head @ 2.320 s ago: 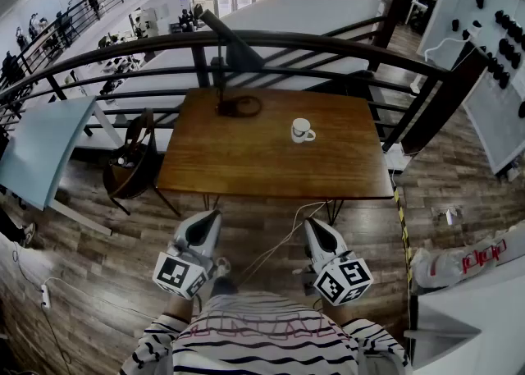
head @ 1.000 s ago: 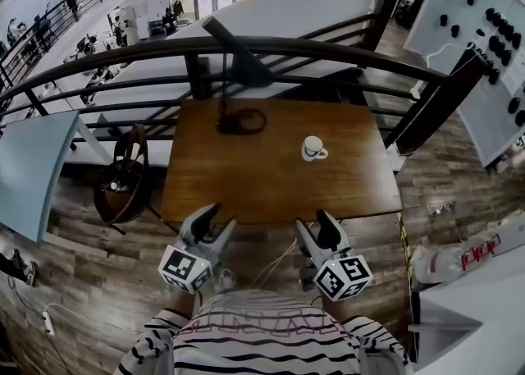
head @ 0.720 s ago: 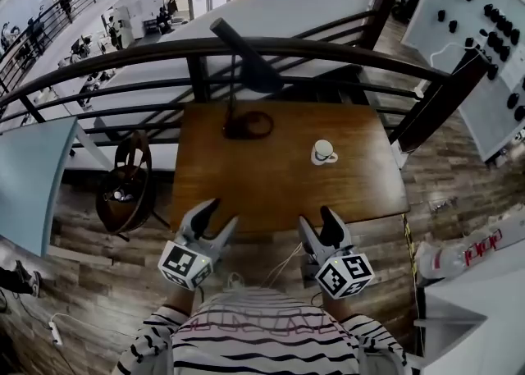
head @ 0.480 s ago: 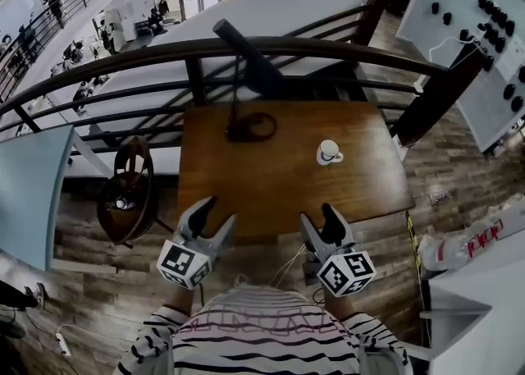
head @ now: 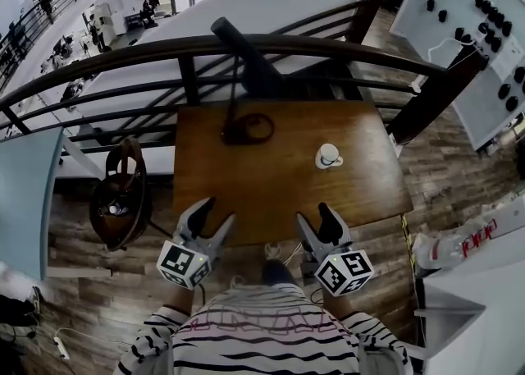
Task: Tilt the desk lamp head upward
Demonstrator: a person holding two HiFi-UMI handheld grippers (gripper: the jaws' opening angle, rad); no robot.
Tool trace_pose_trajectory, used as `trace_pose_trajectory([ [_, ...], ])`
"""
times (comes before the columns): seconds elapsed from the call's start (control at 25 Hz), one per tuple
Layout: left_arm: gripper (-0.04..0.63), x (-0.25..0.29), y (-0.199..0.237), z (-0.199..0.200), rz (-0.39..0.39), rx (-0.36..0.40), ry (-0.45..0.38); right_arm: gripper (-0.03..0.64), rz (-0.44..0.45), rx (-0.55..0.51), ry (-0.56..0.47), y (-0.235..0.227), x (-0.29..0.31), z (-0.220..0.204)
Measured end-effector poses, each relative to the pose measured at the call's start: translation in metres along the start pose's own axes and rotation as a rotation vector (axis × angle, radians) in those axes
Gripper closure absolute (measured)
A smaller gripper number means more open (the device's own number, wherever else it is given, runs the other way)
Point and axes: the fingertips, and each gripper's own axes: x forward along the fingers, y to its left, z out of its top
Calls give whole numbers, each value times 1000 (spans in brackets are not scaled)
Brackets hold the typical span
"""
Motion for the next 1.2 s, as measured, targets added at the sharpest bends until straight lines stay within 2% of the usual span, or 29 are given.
trace_pose_trajectory([
  [0.2,371,43,30,-3,40,7,7,337,42,-3,11,-38,54,9],
  [0.8,371,187,95,28,162,52,25,333,192,-33,41,-138,187,74],
  [1.0,371,217,124,30,197,73,30,331,213,-52,53,-164,228,79],
  [1.2,371,240,153,37,233,102,38,331,254,-28,48,-182,262,86],
])
